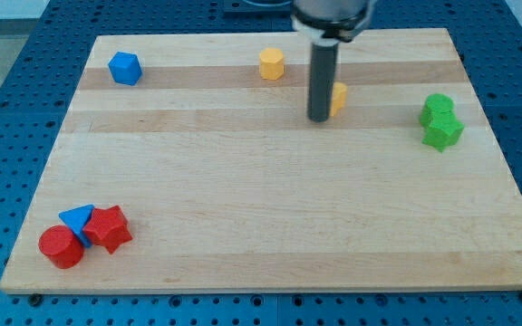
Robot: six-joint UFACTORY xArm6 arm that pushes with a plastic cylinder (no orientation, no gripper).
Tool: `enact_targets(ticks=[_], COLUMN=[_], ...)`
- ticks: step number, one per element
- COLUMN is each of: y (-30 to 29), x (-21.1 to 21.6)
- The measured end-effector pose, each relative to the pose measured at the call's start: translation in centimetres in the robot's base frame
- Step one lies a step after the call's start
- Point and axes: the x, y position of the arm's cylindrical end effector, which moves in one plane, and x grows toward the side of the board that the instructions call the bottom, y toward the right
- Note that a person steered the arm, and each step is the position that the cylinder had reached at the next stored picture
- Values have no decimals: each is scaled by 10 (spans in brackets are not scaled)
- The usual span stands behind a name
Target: Touch the bottom of the yellow heart
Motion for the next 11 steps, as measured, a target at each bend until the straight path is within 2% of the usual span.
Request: enact_targets(ticks=[1, 2, 3, 5, 6, 7, 9, 10, 11], y=[60, 90, 85, 32, 32, 56, 44, 9, 4], x=[-22, -30, -18, 39, 4, -29, -21, 13, 3])
